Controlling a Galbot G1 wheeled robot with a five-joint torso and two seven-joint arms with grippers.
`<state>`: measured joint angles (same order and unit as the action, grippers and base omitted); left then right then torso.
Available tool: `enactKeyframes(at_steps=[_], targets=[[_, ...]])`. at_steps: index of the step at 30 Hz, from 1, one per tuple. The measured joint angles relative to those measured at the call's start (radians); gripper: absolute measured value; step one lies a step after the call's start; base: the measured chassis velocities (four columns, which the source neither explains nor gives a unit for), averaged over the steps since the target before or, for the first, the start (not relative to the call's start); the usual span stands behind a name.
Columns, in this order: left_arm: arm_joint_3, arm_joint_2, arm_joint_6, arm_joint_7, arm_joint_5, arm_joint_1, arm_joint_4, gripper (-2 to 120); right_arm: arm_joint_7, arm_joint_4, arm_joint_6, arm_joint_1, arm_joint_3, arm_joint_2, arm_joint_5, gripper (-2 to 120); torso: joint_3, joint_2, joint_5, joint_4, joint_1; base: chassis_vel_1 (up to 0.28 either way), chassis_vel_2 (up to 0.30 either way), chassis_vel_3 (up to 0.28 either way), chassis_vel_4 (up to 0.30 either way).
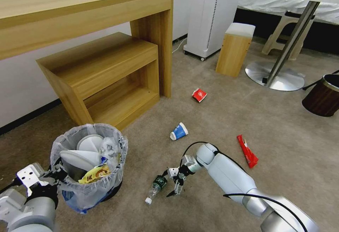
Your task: Pick up the trash bin and place the garbage on the floor into it.
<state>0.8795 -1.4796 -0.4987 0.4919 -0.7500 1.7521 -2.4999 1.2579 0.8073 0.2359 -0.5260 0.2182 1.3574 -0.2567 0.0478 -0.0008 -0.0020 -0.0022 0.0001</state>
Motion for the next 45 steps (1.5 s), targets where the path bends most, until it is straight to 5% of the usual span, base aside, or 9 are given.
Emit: enactKeyframes(at_steps=[29, 45], targets=[[0.007, 0.009, -0.001, 0.002, -0.008, -0.004, 0.000, 3, -0.155, -0.105, 0.015, 0.026, -0.005, 0.059, -0.105, 100, 0.000, 0.000, 0.0000, 0.0000, 0.000, 0.000, 0.000, 0.000, 0.000], [0.000, 0.009, -0.001, 0.001, -0.005, -0.014, 0.000, 3, -0.178, -0.109, 0.017, 0.028, -0.030, 0.054, -0.117, 41, 0.000, 0.000, 0.0001, 0.0001, 0.000, 0.000, 0.000, 0.000, 0.000]])
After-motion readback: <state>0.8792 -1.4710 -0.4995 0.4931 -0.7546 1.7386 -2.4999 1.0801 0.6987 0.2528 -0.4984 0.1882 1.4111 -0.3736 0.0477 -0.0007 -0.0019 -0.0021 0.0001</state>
